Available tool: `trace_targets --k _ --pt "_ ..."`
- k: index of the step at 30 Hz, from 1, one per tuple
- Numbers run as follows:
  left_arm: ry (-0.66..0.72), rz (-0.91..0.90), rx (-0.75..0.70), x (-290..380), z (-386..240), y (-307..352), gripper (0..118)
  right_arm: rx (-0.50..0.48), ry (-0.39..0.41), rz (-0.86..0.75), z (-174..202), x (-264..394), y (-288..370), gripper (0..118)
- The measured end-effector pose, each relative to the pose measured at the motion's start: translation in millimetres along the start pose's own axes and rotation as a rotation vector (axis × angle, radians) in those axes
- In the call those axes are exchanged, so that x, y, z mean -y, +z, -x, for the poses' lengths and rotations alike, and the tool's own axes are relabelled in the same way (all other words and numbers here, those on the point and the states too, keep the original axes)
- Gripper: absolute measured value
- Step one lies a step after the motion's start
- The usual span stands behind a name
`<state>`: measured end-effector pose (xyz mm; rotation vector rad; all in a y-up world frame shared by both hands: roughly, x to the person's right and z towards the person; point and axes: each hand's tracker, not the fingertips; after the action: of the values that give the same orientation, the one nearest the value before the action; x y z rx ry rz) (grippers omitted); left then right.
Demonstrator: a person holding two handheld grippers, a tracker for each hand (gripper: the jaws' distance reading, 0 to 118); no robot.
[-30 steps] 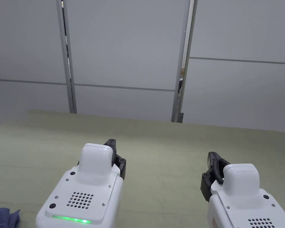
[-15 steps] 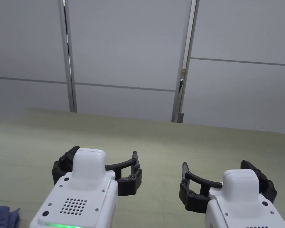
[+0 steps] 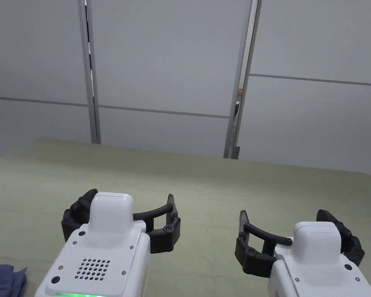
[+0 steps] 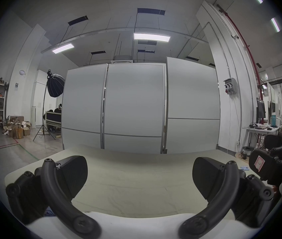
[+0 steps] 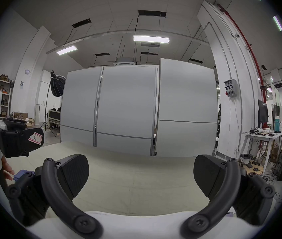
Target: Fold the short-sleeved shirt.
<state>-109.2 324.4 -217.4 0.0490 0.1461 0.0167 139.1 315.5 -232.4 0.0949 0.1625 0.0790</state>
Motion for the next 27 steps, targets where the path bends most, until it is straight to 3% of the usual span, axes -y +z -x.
trace_targets --k 27 --pt "-0.012 0.102 -0.002 31 -10 -24 118 0.007 -0.015 0.088 -9 29 -21 118"
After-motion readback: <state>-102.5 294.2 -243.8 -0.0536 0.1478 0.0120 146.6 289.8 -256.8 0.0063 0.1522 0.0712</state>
